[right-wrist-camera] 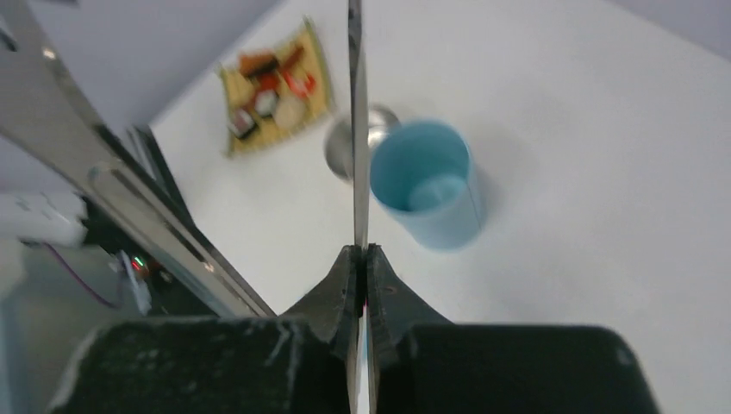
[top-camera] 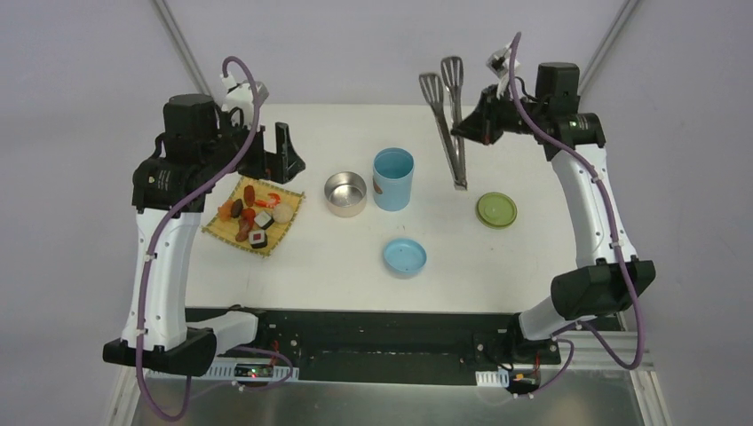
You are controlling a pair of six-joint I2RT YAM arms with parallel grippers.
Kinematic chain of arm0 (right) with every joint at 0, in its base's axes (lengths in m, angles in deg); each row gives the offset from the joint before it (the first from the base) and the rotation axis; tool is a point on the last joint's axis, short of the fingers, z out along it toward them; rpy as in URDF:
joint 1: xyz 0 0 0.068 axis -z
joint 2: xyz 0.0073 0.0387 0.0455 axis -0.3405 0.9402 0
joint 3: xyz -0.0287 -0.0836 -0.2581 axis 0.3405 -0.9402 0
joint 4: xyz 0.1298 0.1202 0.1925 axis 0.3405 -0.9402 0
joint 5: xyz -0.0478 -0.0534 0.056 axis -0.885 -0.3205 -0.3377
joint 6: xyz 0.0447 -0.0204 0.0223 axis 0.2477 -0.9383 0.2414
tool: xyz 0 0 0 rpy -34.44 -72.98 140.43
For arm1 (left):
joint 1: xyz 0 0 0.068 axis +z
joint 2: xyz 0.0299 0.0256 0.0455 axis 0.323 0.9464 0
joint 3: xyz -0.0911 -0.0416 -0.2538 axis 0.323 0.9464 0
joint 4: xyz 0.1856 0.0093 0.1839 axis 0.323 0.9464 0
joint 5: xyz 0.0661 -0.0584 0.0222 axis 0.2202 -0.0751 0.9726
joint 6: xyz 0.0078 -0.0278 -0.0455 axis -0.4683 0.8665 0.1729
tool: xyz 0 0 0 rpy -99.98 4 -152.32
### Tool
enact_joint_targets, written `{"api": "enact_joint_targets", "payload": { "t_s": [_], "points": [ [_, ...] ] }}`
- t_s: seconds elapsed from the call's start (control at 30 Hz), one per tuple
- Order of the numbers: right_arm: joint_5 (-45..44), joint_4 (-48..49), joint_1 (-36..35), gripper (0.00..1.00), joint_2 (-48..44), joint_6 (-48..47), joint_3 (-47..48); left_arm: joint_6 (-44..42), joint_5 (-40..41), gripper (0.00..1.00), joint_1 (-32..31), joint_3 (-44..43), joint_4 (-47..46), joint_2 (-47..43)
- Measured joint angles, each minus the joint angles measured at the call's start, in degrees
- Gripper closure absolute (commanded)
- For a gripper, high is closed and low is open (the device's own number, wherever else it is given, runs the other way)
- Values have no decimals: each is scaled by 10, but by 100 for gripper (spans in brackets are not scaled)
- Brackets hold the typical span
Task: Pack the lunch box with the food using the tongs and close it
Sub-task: Pick up the clamp at the center of the board, then adjust the clamp.
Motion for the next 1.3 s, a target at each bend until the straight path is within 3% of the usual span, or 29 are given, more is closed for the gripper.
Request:
{"api": "enact_joint_targets", "payload": {
  "t_s": [0.17, 0.3, 0.47, 0.7, 0.9, 1.07, 1.3],
  "points": [
    [39, 263, -40, 100, 32, 307, 5, 71, -141, 1, 0, -7, -51, 23],
    [34, 443, -74, 100, 63, 506, -1, 198, -252, 1, -4, 32, -177, 37],
    [15, 583, -129, 100, 92, 663, -8, 332, -323, 1, -37, 73, -308, 64],
    [10, 654, -183, 100, 106, 727, -8, 443, -356, 3, -86, 75, -431, 97],
    [-52, 663, -203, 100, 106, 774, -9, 557, -360, 8, -100, 81, -575, 123],
    [-102, 660, -216, 100, 106, 801, -10, 632, -357, 18, -122, 82, -667, 149],
    [-151, 659, -230, 100, 102, 815, -20, 700, -339, 29, -121, 81, -723, 174]
  ]
}}
